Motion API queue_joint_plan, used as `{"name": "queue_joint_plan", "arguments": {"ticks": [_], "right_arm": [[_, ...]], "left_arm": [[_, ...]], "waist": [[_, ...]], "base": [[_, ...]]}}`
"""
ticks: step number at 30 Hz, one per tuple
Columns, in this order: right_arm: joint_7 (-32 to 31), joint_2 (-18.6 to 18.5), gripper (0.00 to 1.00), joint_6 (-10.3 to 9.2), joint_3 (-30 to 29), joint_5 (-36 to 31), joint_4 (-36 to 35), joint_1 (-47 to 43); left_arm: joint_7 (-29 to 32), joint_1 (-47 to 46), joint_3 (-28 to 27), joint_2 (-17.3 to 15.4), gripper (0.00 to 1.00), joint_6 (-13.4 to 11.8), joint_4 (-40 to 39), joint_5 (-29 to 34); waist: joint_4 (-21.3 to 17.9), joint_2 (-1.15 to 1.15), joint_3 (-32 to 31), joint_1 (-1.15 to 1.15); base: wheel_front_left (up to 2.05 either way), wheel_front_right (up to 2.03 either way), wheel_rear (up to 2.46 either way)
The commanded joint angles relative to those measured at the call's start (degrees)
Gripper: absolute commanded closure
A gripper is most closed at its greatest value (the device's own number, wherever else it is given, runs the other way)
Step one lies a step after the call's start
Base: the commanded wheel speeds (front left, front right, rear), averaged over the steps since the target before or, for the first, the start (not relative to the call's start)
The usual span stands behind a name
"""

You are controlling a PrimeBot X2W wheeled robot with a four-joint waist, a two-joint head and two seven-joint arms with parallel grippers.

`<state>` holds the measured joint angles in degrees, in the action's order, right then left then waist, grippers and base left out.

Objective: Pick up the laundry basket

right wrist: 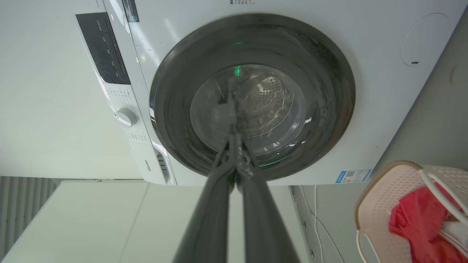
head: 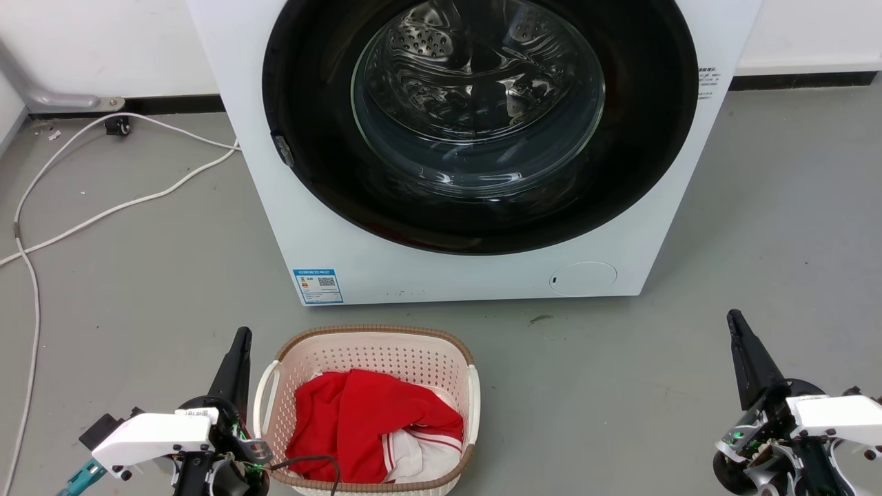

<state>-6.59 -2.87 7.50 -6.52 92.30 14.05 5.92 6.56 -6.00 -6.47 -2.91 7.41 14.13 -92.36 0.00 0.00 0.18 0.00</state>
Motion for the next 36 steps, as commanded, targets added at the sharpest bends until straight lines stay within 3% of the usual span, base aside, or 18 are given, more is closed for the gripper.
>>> {"name": "queue_joint_plan", "arguments": {"ticks": [1,2,3,14,25,36], "right_arm": [[-0.08,-0.01,1.0,-0.02,-0.02,0.23,0.01,0.59],[-0.08,-0.01,1.0,-0.02,-0.02,0.23,0.01,0.59],[0.06,0.01,0.0,0.01,0.02,-0.04,0.14,-0.09],[2.06,0.09,0.0,-0.01,0.1,-4.37,0.89,-1.65],[5.03,0.06,0.0,-0.01,0.64,-19.12,-2.63,-2.42],[7.66,0.04,0.0,-0.01,2.16,-35.27,-5.09,-3.51]], "left_arm": [[0.13,-0.48,-0.13,0.07,1.0,0.24,-0.01,-0.13],[0.13,-0.48,-0.13,0.07,1.0,0.24,-0.01,-0.12],[-0.06,0.08,0.02,0.02,0.0,-0.01,0.14,0.01],[-2.04,1.69,-0.13,0.19,0.0,-0.06,0.22,4.11],[-5.0,2.16,0.01,0.15,0.0,-0.38,-3.12,17.17],[-7.63,3.07,2.42,0.12,0.0,-3.09,-5.5,31.21]], "waist": [[0.0,0.0,0.0,0.0],[0.0,0.0,0.0,0.0],[0.0,0.0,0.0,0.0],[0.0,0.0,0.08,0.0],[-0.1,0.0,0.16,0.0],[-0.2,0.0,0.15,0.0]], "base": [[0.0,0.0,0.0],[0.0,0.0,0.0],[0.0,0.0,0.0],[0.0,0.0,0.0],[0.0,0.0,0.0],[0.0,0.0,0.0]]}}
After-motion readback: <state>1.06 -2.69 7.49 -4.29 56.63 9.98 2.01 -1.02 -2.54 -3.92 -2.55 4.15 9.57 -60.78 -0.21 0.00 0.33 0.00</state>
